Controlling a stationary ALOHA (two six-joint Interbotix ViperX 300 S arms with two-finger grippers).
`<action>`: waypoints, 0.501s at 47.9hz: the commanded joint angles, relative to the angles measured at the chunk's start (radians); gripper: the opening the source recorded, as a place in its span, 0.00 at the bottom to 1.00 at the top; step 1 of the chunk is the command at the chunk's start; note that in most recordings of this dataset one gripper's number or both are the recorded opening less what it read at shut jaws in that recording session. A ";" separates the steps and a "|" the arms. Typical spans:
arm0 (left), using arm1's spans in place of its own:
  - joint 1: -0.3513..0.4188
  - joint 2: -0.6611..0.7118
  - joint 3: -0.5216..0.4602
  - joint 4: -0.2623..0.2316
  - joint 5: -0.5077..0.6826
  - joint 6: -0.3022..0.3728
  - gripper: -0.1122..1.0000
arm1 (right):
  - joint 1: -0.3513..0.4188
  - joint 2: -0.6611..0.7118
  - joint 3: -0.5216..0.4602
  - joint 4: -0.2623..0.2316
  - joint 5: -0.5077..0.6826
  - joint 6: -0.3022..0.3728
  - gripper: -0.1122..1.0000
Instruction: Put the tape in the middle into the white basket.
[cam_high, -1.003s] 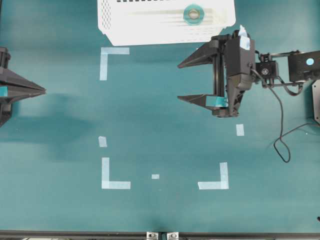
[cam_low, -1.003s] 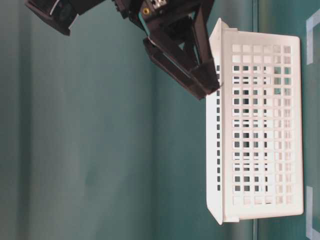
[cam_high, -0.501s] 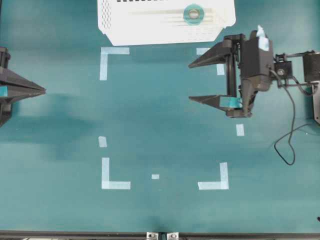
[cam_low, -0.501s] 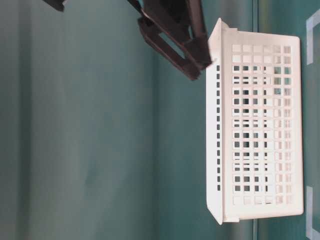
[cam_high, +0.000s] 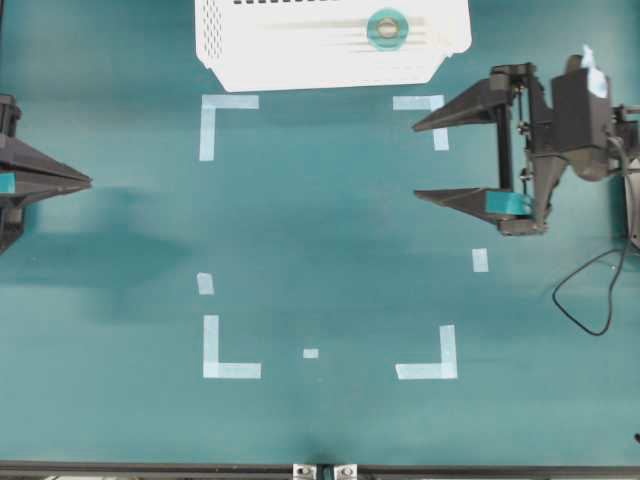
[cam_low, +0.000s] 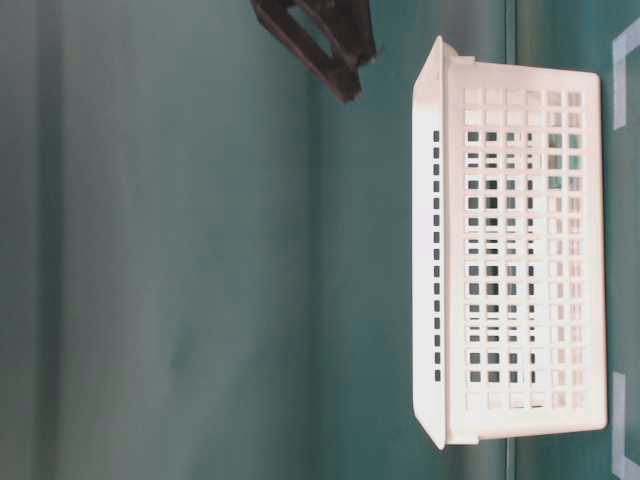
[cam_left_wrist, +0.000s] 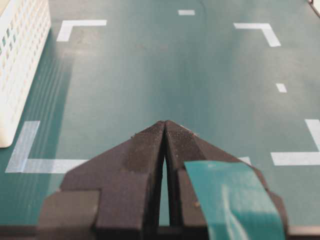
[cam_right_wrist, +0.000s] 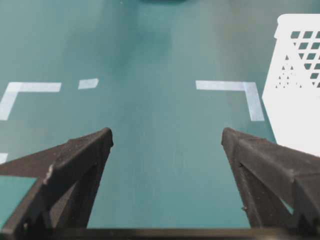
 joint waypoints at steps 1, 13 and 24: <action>0.003 0.009 -0.018 -0.002 -0.006 0.000 0.00 | 0.000 -0.041 0.009 -0.002 -0.009 0.000 1.00; 0.005 0.009 -0.020 -0.002 -0.005 0.000 0.00 | 0.000 -0.164 0.083 -0.002 -0.009 0.000 1.00; 0.014 0.009 -0.018 -0.002 -0.005 0.000 0.00 | 0.000 -0.293 0.155 -0.002 -0.005 0.005 1.00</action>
